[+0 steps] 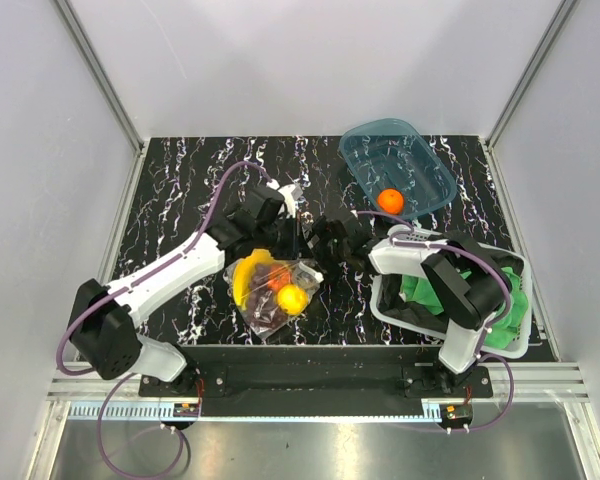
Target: Open the zip-top bag and remove the fake food
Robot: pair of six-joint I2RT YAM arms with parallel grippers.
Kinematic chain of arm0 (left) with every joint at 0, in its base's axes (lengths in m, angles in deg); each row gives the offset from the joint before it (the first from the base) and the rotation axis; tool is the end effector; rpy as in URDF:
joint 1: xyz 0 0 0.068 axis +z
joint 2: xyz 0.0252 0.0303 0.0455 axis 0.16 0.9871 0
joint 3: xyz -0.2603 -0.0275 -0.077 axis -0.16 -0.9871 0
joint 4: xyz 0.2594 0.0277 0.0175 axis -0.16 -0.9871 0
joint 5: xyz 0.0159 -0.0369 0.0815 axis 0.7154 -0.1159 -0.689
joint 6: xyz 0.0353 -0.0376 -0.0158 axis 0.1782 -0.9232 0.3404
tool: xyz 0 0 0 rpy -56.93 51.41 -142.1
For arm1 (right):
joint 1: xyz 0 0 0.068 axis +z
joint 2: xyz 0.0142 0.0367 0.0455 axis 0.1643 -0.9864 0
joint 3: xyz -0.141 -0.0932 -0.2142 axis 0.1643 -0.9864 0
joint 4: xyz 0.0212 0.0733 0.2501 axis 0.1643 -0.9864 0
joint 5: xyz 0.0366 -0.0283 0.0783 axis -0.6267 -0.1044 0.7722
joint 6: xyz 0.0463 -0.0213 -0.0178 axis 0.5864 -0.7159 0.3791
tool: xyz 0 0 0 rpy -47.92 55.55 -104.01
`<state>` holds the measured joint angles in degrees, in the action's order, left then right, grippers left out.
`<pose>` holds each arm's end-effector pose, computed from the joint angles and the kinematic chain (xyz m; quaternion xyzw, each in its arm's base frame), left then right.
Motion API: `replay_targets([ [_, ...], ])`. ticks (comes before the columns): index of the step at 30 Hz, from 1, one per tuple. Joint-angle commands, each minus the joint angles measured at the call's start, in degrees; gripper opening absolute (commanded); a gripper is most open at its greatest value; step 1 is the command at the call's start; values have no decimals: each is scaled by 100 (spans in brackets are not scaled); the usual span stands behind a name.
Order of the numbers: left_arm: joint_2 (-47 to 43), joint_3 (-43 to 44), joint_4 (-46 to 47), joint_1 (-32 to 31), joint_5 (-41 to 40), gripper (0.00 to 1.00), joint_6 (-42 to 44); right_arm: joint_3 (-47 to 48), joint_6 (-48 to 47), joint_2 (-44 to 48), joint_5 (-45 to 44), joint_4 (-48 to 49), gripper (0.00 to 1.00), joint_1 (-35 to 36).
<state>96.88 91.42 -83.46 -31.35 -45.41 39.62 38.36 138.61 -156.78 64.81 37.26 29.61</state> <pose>0.2257 -0.2064 0.2939 0.0859 0.9034 -0.3526 0.2281 0.2774 0.2343 0.1506 0.2656 0.8692 0.3948 0.1342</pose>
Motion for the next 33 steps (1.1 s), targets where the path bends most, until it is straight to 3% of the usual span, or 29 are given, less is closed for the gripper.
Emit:
replay_targets([
  [1,49,345,473,-84,724,0,152,345,347,-386,-836,-761,98,-171],
  [8,217,389,358,-75,759,0,504,705,-489,-774,-415,-489,100,-286],
  [11,270,389,305,-14,759,0,583,820,-700,-897,-204,-436,95,-286],
  [16,217,302,262,223,707,0,610,549,-885,-731,34,-173,76,-286],
  [18,104,258,253,346,654,0,610,399,-1007,-398,16,-77,62,-286],
  [23,-64,65,244,513,566,0,724,126,-1586,324,165,-207,38,-286],
  [33,-328,-121,24,628,496,0,909,2,-2343,1949,-27,-1454,29,-295],
])
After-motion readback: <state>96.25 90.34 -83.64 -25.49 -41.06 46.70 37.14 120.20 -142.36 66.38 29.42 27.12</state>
